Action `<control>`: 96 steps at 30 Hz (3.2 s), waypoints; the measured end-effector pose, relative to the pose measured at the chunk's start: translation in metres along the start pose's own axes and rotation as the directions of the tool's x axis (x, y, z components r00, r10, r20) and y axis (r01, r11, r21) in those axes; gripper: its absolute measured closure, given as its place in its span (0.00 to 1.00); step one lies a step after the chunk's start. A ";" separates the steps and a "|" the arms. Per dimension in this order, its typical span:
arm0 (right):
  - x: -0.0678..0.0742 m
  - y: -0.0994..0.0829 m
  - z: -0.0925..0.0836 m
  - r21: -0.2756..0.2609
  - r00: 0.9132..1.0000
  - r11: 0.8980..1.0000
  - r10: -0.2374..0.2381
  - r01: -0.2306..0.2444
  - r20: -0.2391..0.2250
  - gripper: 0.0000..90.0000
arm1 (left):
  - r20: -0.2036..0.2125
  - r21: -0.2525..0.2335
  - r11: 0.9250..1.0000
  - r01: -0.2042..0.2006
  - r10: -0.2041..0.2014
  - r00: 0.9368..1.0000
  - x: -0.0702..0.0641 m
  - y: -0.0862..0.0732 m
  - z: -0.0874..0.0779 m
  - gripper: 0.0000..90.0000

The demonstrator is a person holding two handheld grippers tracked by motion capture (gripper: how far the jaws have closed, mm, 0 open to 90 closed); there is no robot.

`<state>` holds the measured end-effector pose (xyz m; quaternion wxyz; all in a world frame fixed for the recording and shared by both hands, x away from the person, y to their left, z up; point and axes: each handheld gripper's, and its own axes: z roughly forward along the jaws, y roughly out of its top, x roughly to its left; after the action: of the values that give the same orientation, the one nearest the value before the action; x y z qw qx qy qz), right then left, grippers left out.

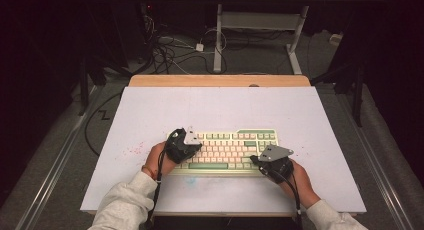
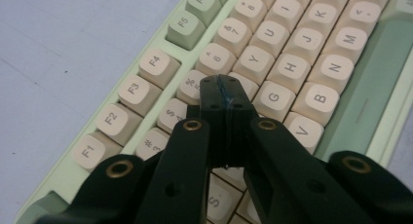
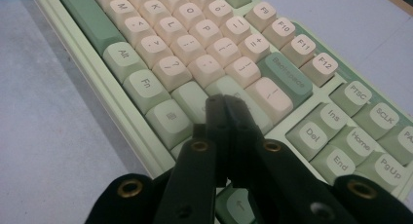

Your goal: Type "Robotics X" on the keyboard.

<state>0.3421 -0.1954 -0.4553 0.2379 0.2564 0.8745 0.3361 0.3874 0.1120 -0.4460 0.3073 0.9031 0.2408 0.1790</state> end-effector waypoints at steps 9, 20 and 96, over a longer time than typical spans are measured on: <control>-0.004 0.005 -0.013 -0.049 1.000 0.999 0.007 -0.006 0.018 1.00 | -0.031 -0.074 0.997 0.008 -0.010 0.999 0.001 0.001 -0.014 0.98; -0.006 0.009 -0.026 -0.094 0.999 0.995 0.015 -0.012 0.029 1.00 | -0.058 -0.132 0.991 -0.005 -0.003 0.998 -0.001 0.000 -0.030 0.98; -0.023 0.046 -0.012 -0.116 0.999 0.993 0.025 -0.027 -0.020 1.00 | -0.107 -0.215 0.975 0.058 -0.083 0.991 -0.012 -0.077 -0.079 0.97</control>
<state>0.3654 -0.1850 -0.4089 0.2400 0.2505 0.8521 0.3919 0.3156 0.1962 -0.4384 0.3933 0.8444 0.2695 0.2442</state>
